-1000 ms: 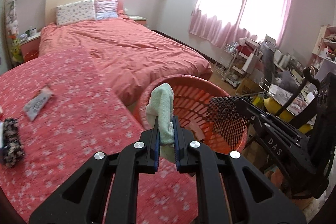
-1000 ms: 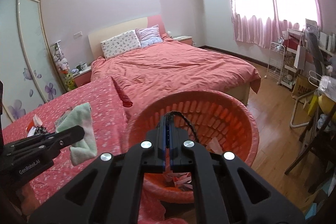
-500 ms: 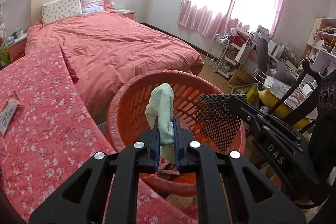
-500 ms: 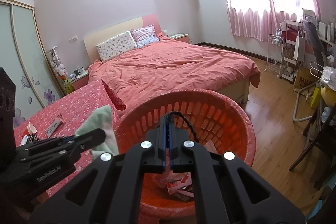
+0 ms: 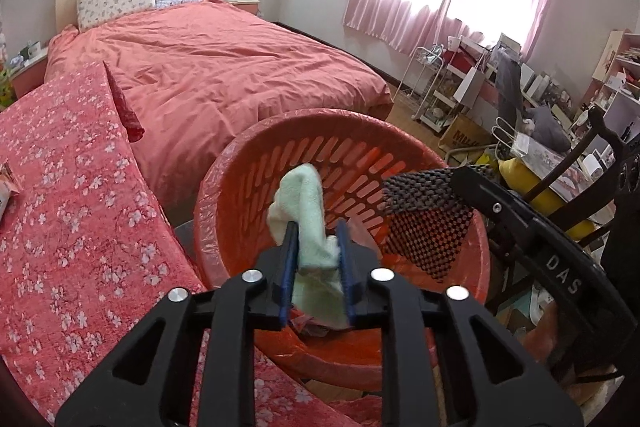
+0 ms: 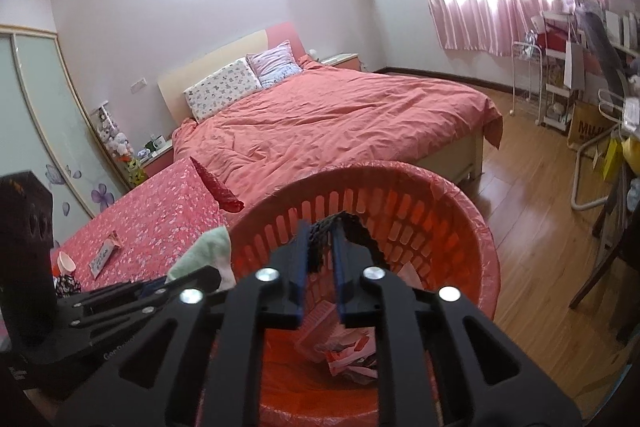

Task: Collect trash
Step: 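Carry green cloth and mesh bag over the orange basket and open both tools, then move both tools back over the tissue pack and floral cloth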

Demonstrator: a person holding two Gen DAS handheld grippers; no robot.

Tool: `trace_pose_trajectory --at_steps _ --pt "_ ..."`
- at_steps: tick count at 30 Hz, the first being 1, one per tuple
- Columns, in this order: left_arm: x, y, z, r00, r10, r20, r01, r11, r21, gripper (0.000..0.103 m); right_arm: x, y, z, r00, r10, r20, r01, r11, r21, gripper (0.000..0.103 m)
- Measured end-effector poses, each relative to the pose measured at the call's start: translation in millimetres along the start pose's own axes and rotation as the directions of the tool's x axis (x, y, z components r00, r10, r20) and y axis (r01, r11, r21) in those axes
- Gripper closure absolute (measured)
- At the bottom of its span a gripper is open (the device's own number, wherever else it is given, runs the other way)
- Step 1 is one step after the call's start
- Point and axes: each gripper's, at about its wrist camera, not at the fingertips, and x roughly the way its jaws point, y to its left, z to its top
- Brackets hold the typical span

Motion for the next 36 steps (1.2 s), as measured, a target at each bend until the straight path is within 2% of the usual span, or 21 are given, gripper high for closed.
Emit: trace_pose_trajectory --at_steps 2,5,13,17,19,23,29,36 --pt "0.0 1.3 0.8 1.000 0.003 -0.002 -0.003 1.000 -0.005 0.069 -0.1 -1.1 -0.4 1.000 -0.001 -0.002 0.001 1.000 0.000 0.076" --pt "0.2 1.8 2.1 1.000 0.005 -0.007 -0.005 1.000 -0.003 0.067 -0.1 -0.7 -1.6 1.000 -0.004 -0.003 0.004 1.000 0.001 0.071" --pt "-8.9 13.5 0.9 0.999 0.042 0.002 -0.042 0.999 -0.027 0.067 -5.0 -0.7 -5.1 1.000 -0.009 -0.013 0.009 1.000 -0.001 0.068" --pt "-24.7 25.0 -3.6 0.996 0.085 0.021 -0.084 0.996 -0.039 0.060 -11.4 3.5 -7.3 1.000 -0.017 -0.014 0.017 1.000 -0.009 0.065" --pt "-35.3 30.5 -7.0 0.993 0.116 0.032 -0.114 0.993 -0.036 0.060 -14.8 9.9 -8.2 1.000 -0.015 -0.016 0.015 1.000 -0.020 0.064" --pt "-60.8 49.8 -16.0 0.982 0.183 0.049 -0.180 0.982 -0.057 0.056 -20.7 26.4 -10.2 1.000 -0.007 -0.016 0.006 0.999 -0.047 0.058" --pt "-98.0 84.1 -32.2 0.961 0.271 0.064 -0.262 0.958 -0.115 0.056 -29.5 64.8 -17.0 0.999 0.028 -0.030 -0.031 0.994 -0.106 0.057" --pt "-149.0 138.2 -56.2 0.924 0.377 0.070 -0.353 0.908 -0.227 0.056 -30.0 130.5 -34.7 0.992 0.096 -0.082 -0.110 0.976 -0.187 0.057"
